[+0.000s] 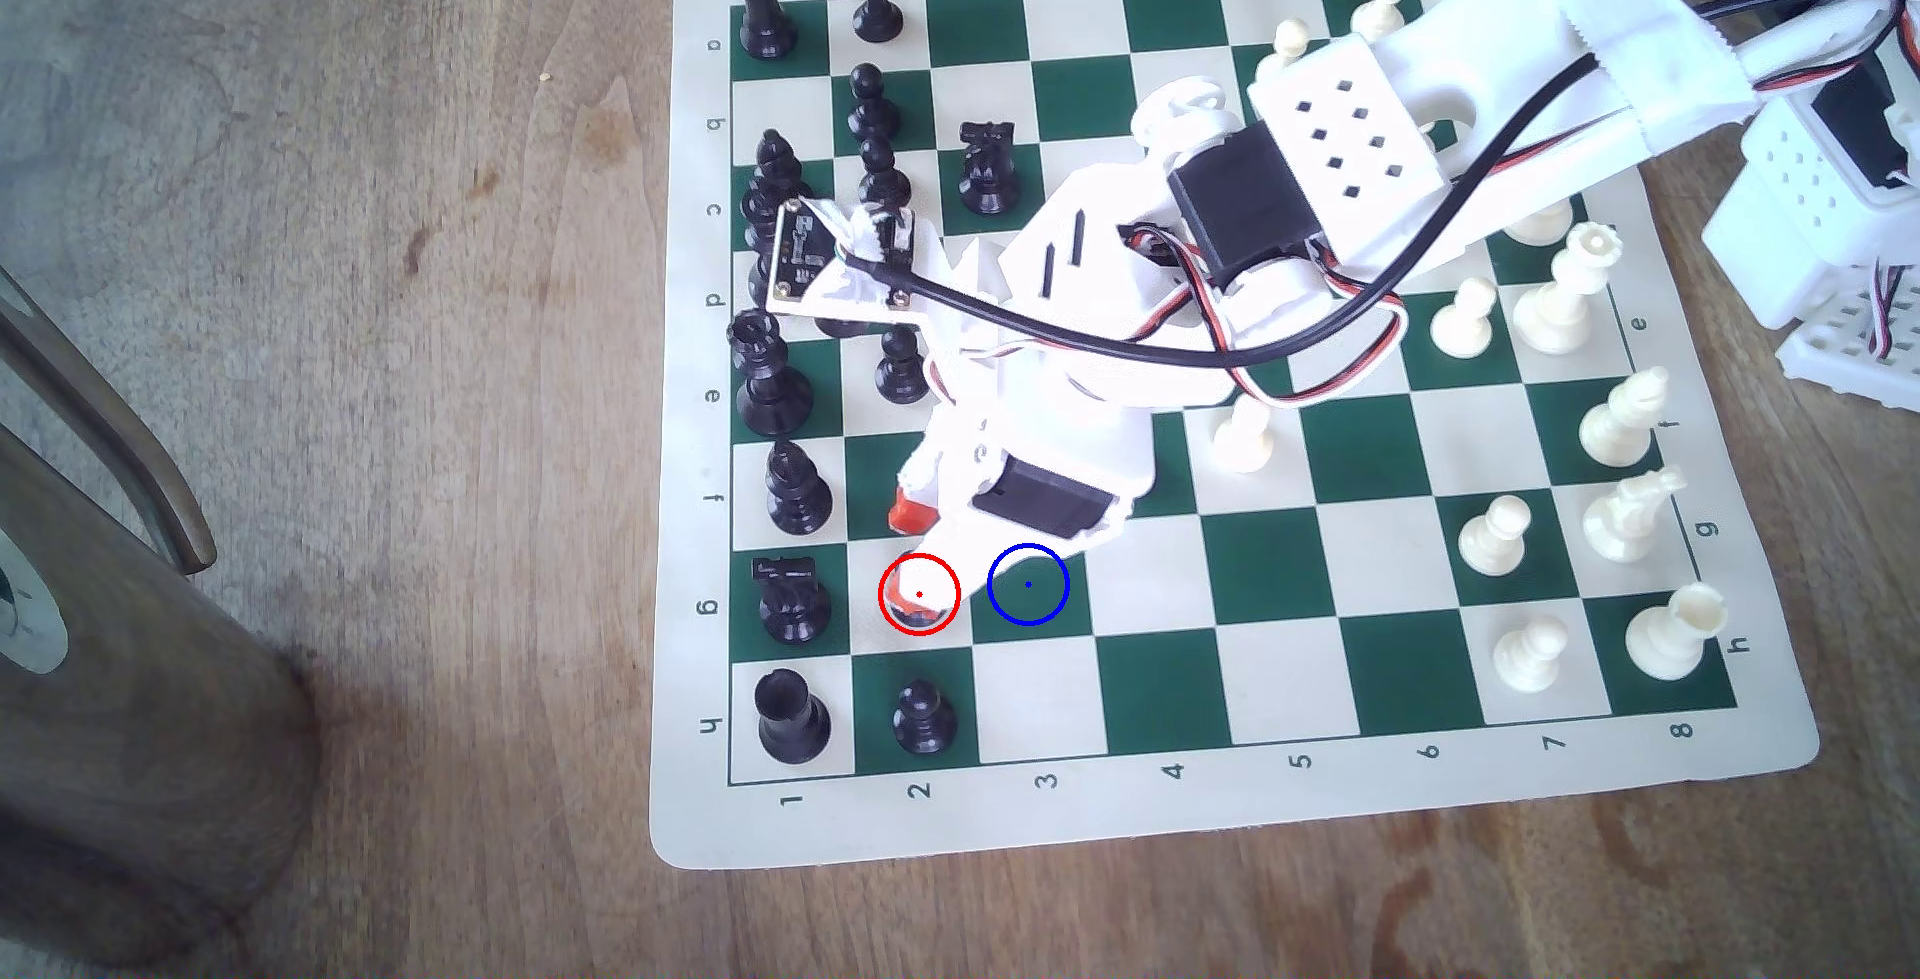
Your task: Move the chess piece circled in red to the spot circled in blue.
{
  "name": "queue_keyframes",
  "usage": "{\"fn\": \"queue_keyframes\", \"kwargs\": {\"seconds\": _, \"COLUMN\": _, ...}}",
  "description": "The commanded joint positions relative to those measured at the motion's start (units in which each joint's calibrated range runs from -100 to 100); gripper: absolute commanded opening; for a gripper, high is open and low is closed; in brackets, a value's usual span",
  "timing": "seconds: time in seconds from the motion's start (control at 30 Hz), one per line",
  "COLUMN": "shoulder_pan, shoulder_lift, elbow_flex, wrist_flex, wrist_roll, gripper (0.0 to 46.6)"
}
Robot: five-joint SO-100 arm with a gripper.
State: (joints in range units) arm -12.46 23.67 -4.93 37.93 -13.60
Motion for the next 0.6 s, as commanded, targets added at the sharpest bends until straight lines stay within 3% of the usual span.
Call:
{"fn": "queue_keyframes", "kwargs": {"seconds": 0.0, "shoulder_pan": -0.17, "shoulder_lift": -1.43, "elbow_flex": -0.97, "wrist_flex": -1.32, "wrist_roll": -0.34, "gripper": 11.0}}
{"fn": "queue_keyframes", "kwargs": {"seconds": 0.43, "shoulder_pan": -1.34, "shoulder_lift": -1.00, "elbow_flex": 0.85, "wrist_flex": -3.12, "wrist_roll": -1.17, "gripper": 8.7}}
{"fn": "queue_keyframes", "kwargs": {"seconds": 0.5, "shoulder_pan": -1.42, "shoulder_lift": -1.00, "elbow_flex": 0.94, "wrist_flex": -3.12, "wrist_roll": -1.17, "gripper": 4.9}}
{"fn": "queue_keyframes", "kwargs": {"seconds": 0.53, "shoulder_pan": -1.34, "shoulder_lift": -1.00, "elbow_flex": 0.94, "wrist_flex": -3.12, "wrist_roll": -1.22, "gripper": 0.2}}
{"fn": "queue_keyframes", "kwargs": {"seconds": 0.57, "shoulder_pan": -1.26, "shoulder_lift": -0.92, "elbow_flex": 1.03, "wrist_flex": -3.12, "wrist_roll": -1.22, "gripper": 0.2}}
